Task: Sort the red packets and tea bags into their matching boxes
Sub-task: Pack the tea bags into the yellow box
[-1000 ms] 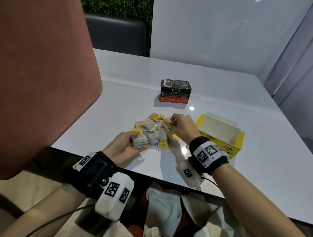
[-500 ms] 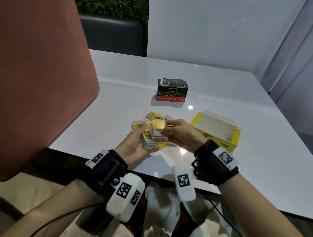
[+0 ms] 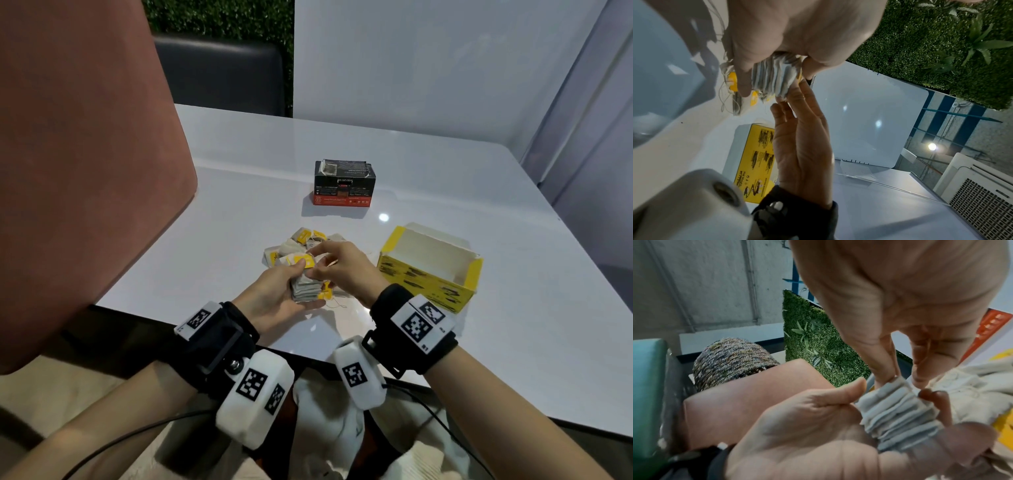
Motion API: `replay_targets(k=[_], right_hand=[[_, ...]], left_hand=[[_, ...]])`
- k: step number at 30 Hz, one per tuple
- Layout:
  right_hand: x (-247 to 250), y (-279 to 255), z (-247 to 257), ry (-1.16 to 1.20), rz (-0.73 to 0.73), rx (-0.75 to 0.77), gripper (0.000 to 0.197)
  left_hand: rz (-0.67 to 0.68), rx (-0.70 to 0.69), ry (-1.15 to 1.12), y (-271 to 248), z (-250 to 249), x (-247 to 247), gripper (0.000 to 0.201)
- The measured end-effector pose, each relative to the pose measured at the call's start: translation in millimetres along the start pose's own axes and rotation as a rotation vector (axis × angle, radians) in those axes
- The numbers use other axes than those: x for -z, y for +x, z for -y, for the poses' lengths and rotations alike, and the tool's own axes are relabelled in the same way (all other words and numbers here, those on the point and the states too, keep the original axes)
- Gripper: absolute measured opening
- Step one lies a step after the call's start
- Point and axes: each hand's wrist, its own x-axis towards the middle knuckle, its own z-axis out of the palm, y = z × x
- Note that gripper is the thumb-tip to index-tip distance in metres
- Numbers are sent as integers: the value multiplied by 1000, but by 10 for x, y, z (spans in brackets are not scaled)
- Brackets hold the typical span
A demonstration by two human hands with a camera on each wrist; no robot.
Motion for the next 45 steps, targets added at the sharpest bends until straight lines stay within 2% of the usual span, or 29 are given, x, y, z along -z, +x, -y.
replay_targets(k=[5, 11, 16, 18, 19, 21, 23, 25, 28, 32, 34, 36, 38, 40, 43, 45], right_hand=[[33, -17, 26, -221, -29, 84, 45], [30, -69, 1, -393, -32, 182, 45], [321, -91, 78, -452, 152, 128, 68], [501, -87, 121, -409, 218, 68, 75], [583, -79, 139, -380, 252, 44, 75], [718, -51, 163, -292, 333, 29, 71], [834, -35, 183, -209, 388, 61, 58], [939, -37, 198, -208, 359, 95, 50], [1115, -34, 172, -293, 201, 147, 49], [1334, -18, 112, -422, -12, 239, 44], [1423, -20, 77, -402, -61, 237, 35], [1506, -29, 32, -419, -78, 218, 26], [1604, -23, -24, -535, -105, 206, 23], [1696, -12, -93, -717, -120, 193, 25], [1716, 15, -253, -846, -18, 129, 24], [1623, 47, -343, -823, 66, 86, 23]], left_hand=[[30, 0, 38, 30, -23, -9, 24], [96, 10, 63, 27, -47, -74, 26], [133, 47, 93, 39, -84, -83, 21], [133, 23, 235, 57, -110, -115, 25], [124, -13, 387, 69, -131, -146, 36], [100, -102, 772, 83, -198, -239, 71], [118, -221, 1016, 95, -274, -366, 87], [125, -349, 1139, 140, -321, -481, 91], [119, -486, 1242, 274, -318, -611, 98], [82, -662, 1253, 496, -298, -792, 104], [48, -658, 1206, 590, -316, -899, 107], [81, -610, 1174, 682, -317, -989, 113], [126, -522, 1192, 783, -300, -1035, 119], [152, -404, 1273, 874, -280, -1046, 117], [193, -294, 1522, 983, -230, -1019, 82], [218, -268, 1558, 1021, -188, -1026, 64]])
